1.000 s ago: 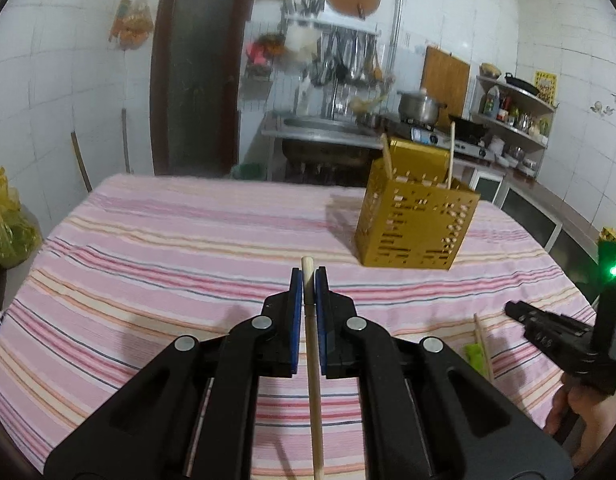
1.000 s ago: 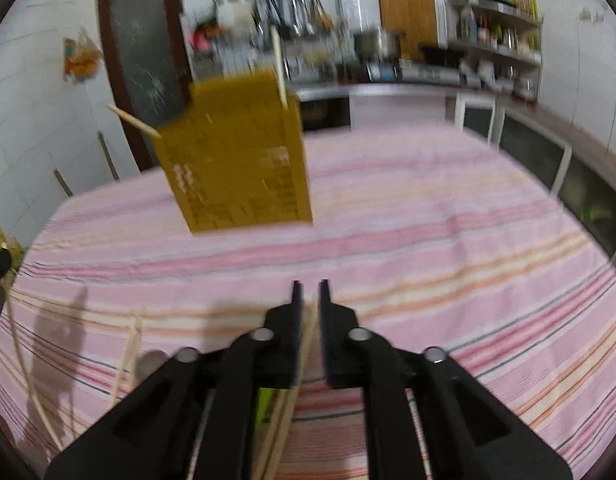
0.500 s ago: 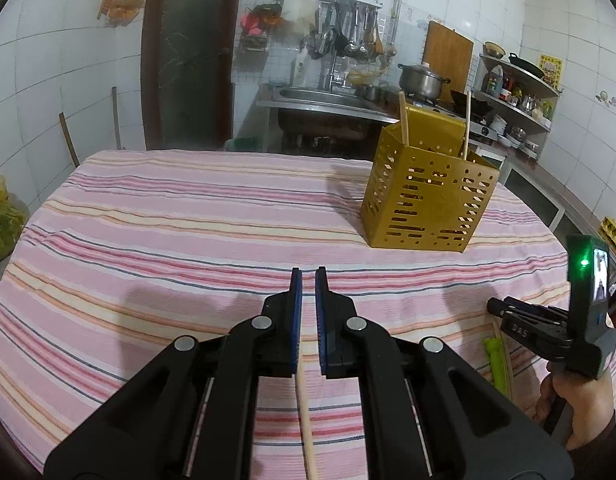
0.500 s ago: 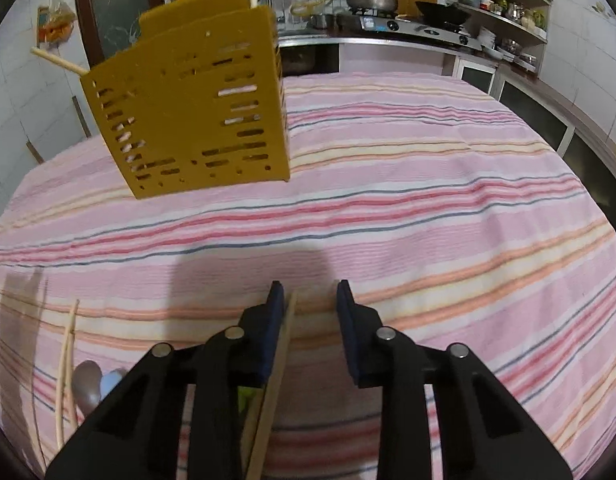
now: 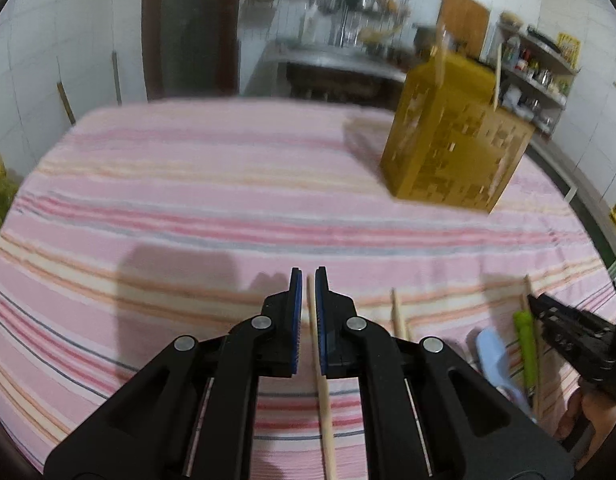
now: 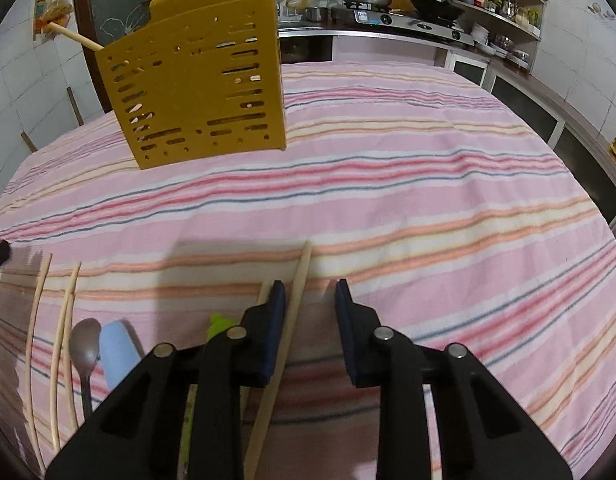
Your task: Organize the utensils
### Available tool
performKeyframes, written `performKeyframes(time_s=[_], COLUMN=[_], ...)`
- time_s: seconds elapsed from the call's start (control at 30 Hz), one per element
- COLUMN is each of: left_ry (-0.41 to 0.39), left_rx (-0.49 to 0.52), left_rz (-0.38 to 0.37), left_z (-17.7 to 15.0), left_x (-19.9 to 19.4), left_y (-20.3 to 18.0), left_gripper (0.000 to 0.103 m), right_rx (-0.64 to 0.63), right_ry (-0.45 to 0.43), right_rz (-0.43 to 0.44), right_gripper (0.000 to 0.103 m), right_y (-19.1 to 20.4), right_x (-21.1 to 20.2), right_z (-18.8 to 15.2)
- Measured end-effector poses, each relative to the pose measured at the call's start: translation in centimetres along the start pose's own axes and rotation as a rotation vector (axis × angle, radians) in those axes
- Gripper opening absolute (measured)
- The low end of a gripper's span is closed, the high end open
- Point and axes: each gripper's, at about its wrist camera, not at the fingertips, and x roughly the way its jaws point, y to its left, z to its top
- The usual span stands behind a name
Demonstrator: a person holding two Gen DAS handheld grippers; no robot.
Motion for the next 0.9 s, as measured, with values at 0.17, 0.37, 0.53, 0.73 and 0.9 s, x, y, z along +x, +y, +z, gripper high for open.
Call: performKeyframes(time_s=[0.17, 0.37, 0.53, 0.73, 0.9], left_ry=[0.062, 0.104, 0.123, 0.133, 0.107], left_rx=[0.021, 0.053, 0.039, 0.049, -0.001], left_rz=[0.043, 0.088, 0.081, 0.073, 0.035], left_z=[-0.6, -0.9, -0.3, 0.4, 0.6], left_x=[1.7, 3.6, 4.3, 5.1, 4.6], left_y=[-0.5, -0.9, -0.7, -1.2, -0.8], left_gripper=[0.031, 0.037, 0.036, 0.006, 0.005], right_rx=[-0.002, -0.003, 0.015, 0.008, 0.016], right_ry=[-0.011, -0.008, 0.01, -0.007, -0.056], right_rz=[0.003, 0.012, 0.022, 0.03, 0.055], right_gripper=[0.026, 0.015, 0.011, 0.008, 0.008], right_y=[0.1, 0.1, 0.1, 0.4, -0.1], right_x=[-0.4, 0.3, 1.2, 1.1, -0.3], right_z=[-0.6, 0.1, 1.4, 1.9, 1.8])
